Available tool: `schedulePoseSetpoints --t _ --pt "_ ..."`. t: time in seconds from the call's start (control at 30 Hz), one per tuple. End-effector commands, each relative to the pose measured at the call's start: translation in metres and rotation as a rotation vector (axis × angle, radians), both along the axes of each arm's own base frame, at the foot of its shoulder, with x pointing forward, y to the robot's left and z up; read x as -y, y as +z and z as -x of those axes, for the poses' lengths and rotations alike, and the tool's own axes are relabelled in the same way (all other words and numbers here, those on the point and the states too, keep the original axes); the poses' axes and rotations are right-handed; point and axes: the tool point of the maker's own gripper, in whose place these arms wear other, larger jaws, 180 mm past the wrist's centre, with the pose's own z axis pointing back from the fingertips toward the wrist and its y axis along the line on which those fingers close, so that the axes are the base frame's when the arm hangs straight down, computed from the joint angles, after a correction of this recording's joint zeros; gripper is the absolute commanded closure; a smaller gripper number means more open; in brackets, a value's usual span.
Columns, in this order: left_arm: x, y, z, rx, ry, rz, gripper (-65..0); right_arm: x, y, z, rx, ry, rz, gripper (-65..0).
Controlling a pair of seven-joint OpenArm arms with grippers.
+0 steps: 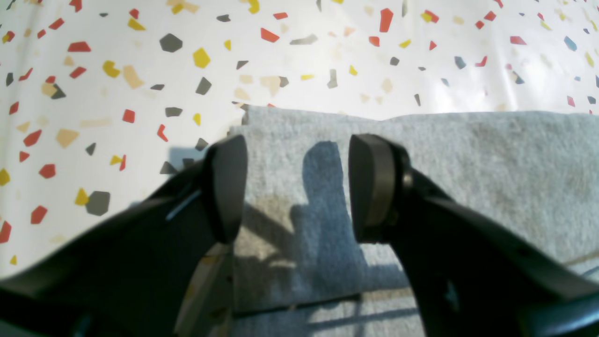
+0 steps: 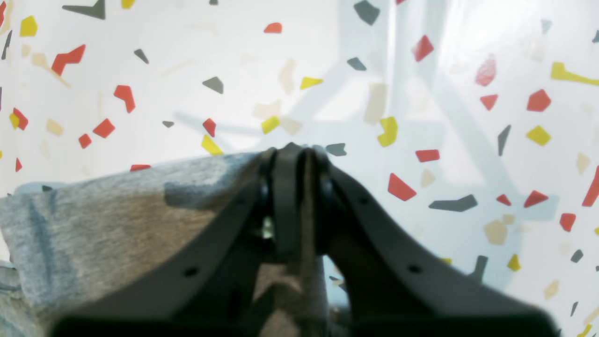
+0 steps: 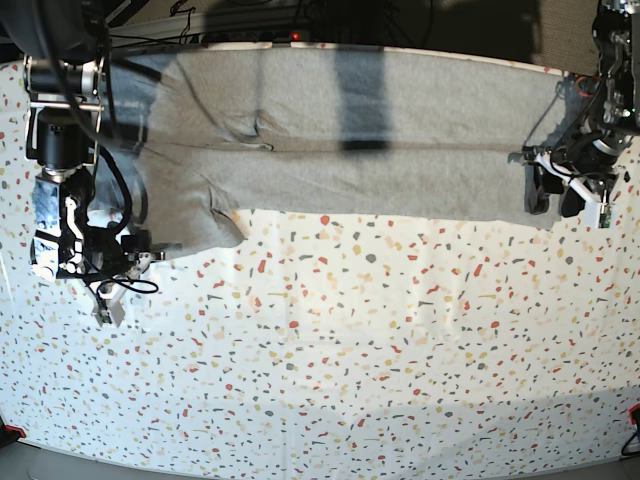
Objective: Fold the T-shirt properly
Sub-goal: 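Grasp the folded side edge with the right gripper and fold it inward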
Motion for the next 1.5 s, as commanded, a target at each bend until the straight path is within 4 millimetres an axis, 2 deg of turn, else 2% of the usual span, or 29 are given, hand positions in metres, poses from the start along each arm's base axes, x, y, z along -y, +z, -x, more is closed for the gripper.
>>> schedulePoseSetpoints --t 0.0,0.2,0.3,0.4,0.53,0.63,0.93,1.13,1.33,1.47 --pt "-0.003 0.014 -0.008 0.048 -0.007 -0.008 -34.0 -0.007 0.002 0.000 -0.014 0.026 -0.018 0.0" --pt "-0.003 0.014 -0.008 0.049 -0.006 -0.008 -34.0 -0.009 0.011 -0.005 0.015 0.073 -0.018 0.0" --pt "-0.003 0.014 -0.008 0.048 -0.006 -0.008 -34.0 -0.013 0.028 -0.014 0.061 0.105 -0.003 0.0" --pt "-0.003 0.014 -0.007 0.048 -0.006 -0.008 -34.0 -0.027 0.053 -0.019 0.096 0.140 -0.030 0.0" --pt "-0.003 0.014 -0.007 0.048 -0.007 -0.008 -33.9 -0.049 0.074 -0.009 0.119 0.206 -0.063 0.0" --pt "-0.004 0.013 -0.007 0.046 -0.009 -0.021 -34.0 -0.067 0.077 0.015 0.122 0.265 -0.084 0.0" --pt "-0.007 0.012 -0.007 0.041 -0.016 -0.058 -34.0 -0.117 0.085 0.114 0.158 0.450 -0.062 0.0" --pt "-0.007 0.012 -0.007 0.042 -0.016 -0.058 -34.0 -0.147 0.083 0.172 0.116 0.511 -0.172 0.0" --pt "-0.007 0.012 -0.007 0.041 -0.016 -0.059 -34.0 -0.165 0.080 0.206 0.070 0.514 -0.307 0.0" --pt "-0.007 0.012 -0.007 0.042 -0.016 -0.058 -34.0 -0.165 0.074 0.219 0.033 0.509 -0.318 0.0"
